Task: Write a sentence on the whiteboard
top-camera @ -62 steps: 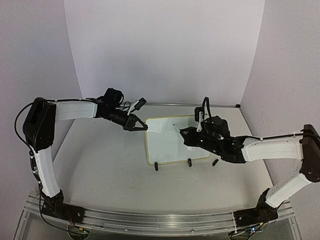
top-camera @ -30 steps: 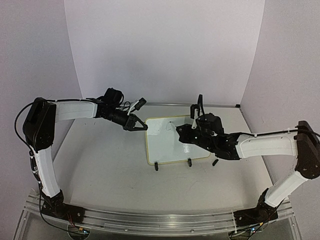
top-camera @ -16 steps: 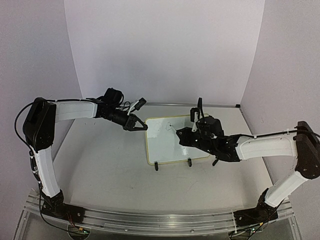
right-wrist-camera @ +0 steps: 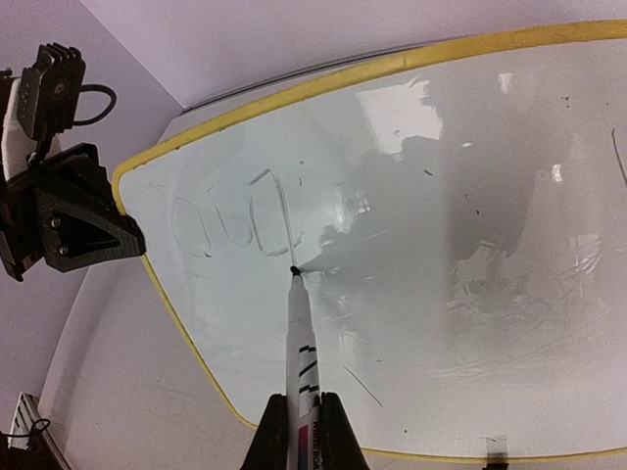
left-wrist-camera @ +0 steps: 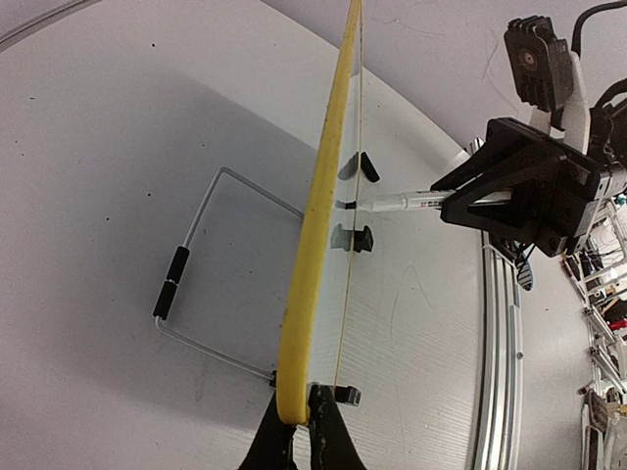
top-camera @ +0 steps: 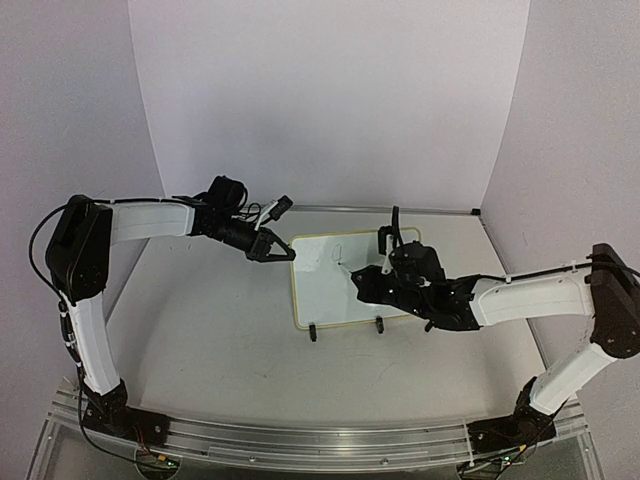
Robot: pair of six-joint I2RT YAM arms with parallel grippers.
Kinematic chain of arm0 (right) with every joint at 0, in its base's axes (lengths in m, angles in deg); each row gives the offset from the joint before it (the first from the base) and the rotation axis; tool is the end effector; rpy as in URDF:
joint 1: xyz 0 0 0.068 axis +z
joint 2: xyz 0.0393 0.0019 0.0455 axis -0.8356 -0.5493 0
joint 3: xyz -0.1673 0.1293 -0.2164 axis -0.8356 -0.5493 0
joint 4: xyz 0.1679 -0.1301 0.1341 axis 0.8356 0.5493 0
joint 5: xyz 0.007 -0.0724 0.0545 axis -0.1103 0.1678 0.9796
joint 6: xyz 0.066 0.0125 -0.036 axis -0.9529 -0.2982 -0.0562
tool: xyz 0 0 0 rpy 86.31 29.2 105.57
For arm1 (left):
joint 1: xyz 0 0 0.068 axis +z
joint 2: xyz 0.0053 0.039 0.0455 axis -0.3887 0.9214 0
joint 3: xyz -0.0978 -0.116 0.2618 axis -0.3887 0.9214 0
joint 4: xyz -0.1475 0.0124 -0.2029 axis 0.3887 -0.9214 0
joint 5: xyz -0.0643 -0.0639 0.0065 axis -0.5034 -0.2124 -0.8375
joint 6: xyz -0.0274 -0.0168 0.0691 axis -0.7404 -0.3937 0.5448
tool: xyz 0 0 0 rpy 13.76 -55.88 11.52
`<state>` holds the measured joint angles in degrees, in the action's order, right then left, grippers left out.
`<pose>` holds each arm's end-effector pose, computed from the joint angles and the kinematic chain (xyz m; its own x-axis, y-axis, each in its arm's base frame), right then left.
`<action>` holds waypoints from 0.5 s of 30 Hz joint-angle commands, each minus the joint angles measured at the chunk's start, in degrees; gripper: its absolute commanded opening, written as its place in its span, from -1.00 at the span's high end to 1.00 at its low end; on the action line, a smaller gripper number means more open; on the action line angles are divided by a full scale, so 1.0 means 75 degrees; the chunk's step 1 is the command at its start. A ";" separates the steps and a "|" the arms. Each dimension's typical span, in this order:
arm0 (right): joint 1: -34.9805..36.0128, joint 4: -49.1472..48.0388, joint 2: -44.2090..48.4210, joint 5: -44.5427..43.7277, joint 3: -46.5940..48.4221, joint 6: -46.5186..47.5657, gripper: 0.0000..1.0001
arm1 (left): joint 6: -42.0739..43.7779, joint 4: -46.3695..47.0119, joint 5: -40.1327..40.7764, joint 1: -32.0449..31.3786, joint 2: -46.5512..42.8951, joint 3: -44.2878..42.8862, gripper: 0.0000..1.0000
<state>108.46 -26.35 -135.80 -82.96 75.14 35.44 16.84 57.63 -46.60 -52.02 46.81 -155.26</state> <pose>0.2277 0.2724 0.2454 -0.5986 0.1876 -0.7788 -0.4083 0.7650 0.4981 0.3515 -0.2535 0.2472 -0.4886 0.4038 -0.7734 0.8725 0.2236 -0.4344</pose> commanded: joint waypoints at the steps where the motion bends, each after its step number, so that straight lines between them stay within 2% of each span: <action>1: -0.0061 0.0078 -0.0062 -0.0798 -0.0012 -0.0120 1.00 | 0.0836 -0.0348 0.0856 -0.0070 -0.0057 -0.0082 1.00; 15: -0.0062 -0.0308 -0.0261 -0.0945 0.0174 0.0067 1.00 | 0.0831 -0.0346 0.0845 -0.0064 -0.0046 -0.0082 1.00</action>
<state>108.82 -27.74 -136.16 -85.29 75.14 35.51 16.77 57.64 -46.55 -51.98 46.81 -155.26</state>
